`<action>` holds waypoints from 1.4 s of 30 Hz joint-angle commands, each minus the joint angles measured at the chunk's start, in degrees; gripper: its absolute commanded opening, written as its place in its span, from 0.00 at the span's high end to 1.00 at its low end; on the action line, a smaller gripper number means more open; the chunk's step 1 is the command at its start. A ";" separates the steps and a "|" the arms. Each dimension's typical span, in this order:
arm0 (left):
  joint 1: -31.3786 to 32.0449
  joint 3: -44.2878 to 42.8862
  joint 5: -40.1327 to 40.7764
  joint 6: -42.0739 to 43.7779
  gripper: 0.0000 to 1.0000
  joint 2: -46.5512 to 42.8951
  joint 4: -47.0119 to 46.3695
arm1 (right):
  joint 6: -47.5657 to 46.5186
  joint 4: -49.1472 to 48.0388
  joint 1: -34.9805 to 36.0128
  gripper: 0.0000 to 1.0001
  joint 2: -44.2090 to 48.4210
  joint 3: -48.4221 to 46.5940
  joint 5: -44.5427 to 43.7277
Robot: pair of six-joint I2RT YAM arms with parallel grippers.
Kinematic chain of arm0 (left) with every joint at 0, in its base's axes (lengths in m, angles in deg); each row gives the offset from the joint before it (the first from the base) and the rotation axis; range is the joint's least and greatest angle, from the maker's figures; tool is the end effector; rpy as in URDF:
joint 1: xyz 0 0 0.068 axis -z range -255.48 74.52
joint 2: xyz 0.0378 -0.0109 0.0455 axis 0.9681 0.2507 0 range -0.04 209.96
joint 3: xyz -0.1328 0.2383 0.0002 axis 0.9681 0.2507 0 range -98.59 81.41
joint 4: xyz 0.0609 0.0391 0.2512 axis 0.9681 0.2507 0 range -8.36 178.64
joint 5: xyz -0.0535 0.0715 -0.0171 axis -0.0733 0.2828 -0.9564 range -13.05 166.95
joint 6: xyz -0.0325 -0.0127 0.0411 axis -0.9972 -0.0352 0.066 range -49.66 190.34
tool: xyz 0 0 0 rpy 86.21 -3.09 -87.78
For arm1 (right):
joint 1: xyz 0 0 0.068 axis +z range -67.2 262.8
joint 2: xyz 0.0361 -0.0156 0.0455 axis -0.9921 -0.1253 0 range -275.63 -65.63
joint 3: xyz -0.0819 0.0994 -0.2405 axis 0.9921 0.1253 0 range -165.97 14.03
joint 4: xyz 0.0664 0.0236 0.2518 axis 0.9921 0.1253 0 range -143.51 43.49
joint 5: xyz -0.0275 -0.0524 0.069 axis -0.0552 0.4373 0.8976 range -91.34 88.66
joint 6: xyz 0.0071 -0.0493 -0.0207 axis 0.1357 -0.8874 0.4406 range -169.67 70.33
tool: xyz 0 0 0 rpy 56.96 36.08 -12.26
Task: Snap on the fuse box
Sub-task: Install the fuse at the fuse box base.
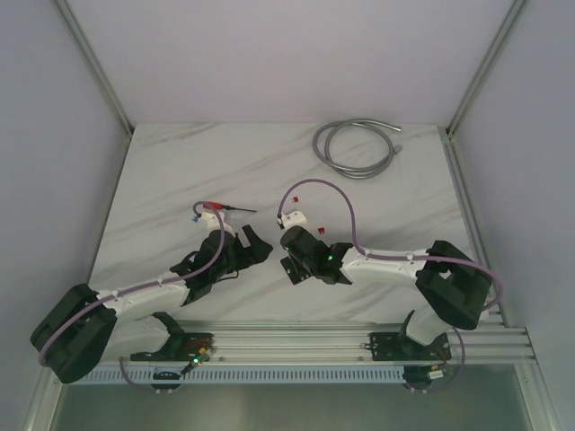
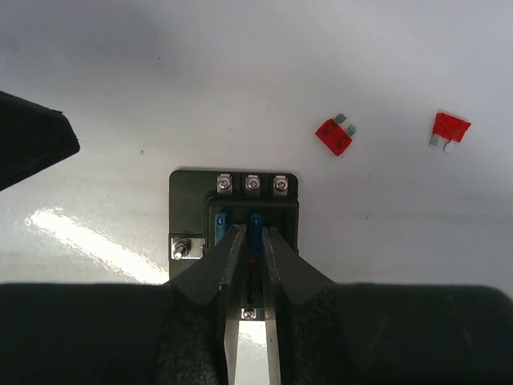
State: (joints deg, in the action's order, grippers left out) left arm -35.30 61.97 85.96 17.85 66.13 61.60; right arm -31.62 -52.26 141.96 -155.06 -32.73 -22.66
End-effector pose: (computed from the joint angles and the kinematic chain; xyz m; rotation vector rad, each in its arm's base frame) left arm 0.1736 -0.1394 0.1687 -0.3322 2.1136 -0.8369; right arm 0.1727 0.2642 0.1813 -0.6299 2.1995 0.2698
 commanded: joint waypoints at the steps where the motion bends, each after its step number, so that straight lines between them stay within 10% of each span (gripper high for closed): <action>1: -0.19 -1.48 -0.45 -0.28 0.00 0.31 0.26 | 1.20 0.94 0.45 0.79 -0.50 -1.71 0.27; 30: -0.15 -1.13 -0.75 -0.37 0.00 -0.04 0.35 | 2.44 1.13 0.35 0.72 2.28 -2.54 -1.23; 42: -0.17 -1.20 -0.98 -0.33 0.00 -0.08 0.34 | 2.70 2.06 -0.20 0.86 1.54 -2.33 -1.01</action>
State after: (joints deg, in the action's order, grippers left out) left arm -35.30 61.97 85.72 17.80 66.13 61.60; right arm -29.72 -50.86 142.05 -153.71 -33.61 -22.16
